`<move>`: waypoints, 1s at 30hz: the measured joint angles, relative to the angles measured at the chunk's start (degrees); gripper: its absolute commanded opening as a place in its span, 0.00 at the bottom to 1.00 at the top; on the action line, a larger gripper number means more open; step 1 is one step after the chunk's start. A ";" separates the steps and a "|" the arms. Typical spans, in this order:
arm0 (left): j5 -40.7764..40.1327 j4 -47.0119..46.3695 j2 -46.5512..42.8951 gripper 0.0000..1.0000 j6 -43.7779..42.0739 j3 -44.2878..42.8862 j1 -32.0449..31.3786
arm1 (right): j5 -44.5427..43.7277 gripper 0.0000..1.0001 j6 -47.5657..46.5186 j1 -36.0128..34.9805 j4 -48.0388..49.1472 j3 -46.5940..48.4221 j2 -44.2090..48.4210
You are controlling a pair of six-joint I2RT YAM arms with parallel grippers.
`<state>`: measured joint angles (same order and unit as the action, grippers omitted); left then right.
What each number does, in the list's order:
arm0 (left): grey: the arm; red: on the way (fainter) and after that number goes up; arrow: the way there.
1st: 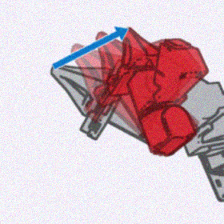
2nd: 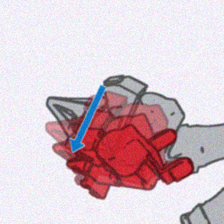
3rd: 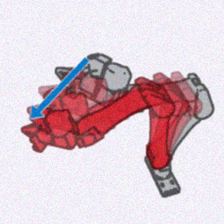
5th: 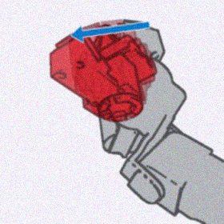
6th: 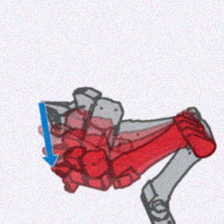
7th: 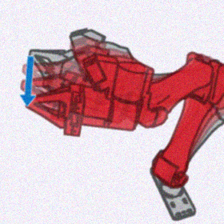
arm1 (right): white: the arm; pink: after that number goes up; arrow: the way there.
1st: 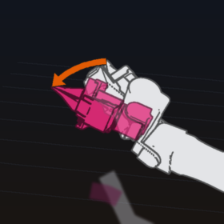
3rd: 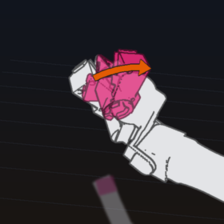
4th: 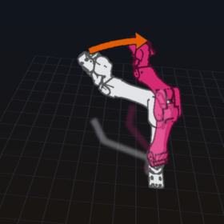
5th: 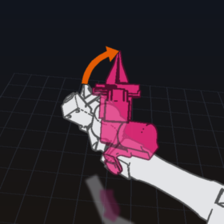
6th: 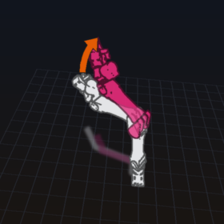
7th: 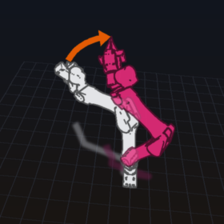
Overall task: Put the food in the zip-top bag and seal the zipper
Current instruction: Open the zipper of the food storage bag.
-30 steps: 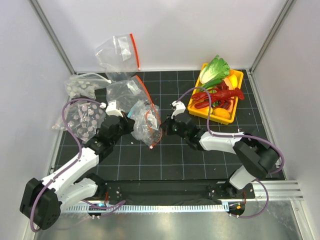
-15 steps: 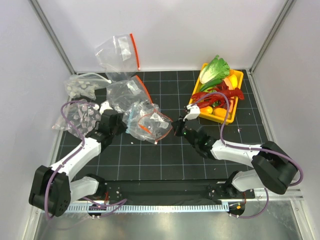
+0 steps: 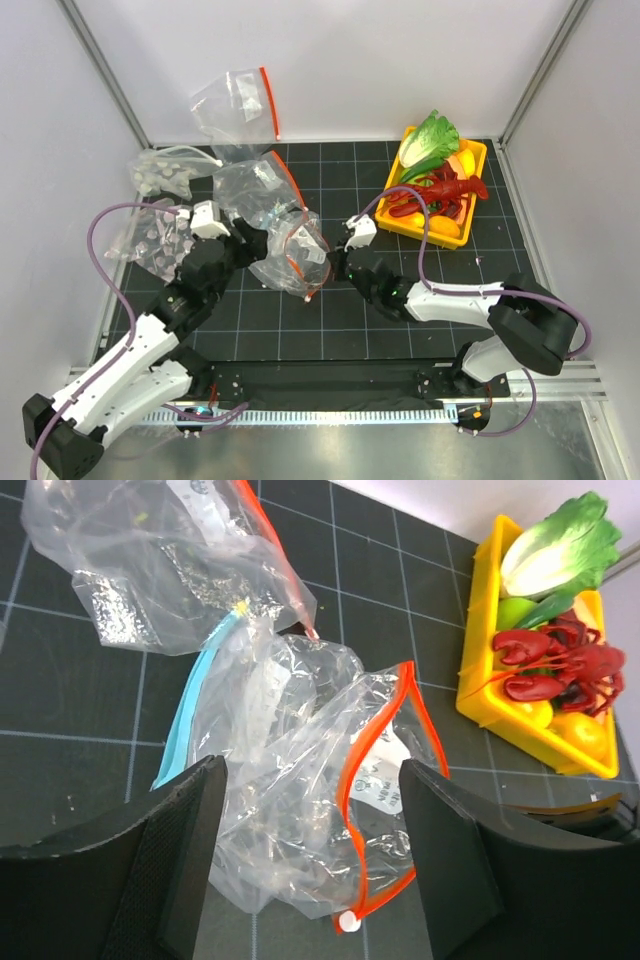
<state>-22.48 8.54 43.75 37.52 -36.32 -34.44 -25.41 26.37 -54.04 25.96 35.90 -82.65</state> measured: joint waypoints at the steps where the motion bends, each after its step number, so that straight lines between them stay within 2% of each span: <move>1: -1.31 0.00 0.00 0.72 -0.66 -0.02 -1.01 | -0.17 0.01 -0.15 -0.22 0.17 0.00 0.00; 5: -8.87 1.14 3.41 0.72 -3.34 -1.55 -7.63 | -0.55 0.01 -0.57 -0.63 0.57 0.22 -0.02; 11: -20.00 1.92 15.17 0.72 -8.37 -7.63 -20.72 | -0.96 0.01 -0.72 -0.76 1.01 0.24 -0.26; 18: -24.46 3.91 28.98 0.74 -9.84 -13.57 -21.84 | -1.11 0.01 -0.76 -0.92 1.09 0.24 -0.26; 21: -25.14 5.57 32.30 0.72 -9.20 -15.06 -21.44 | -1.29 0.01 -0.76 -0.98 1.11 0.24 -0.26; 24: -24.98 6.91 33.31 0.66 -8.00 -15.39 -20.31 | -1.44 0.01 -0.76 -1.01 1.14 0.24 -0.26; 30: -21.07 7.61 33.51 0.33 -6.10 -15.41 -16.46 | -1.62 0.01 -0.74 -1.01 1.33 0.22 -0.24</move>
<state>-43.55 16.14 77.25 31.42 -51.72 -50.89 -27.03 25.63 -55.05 27.29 36.12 -82.89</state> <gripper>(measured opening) 0.420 0.033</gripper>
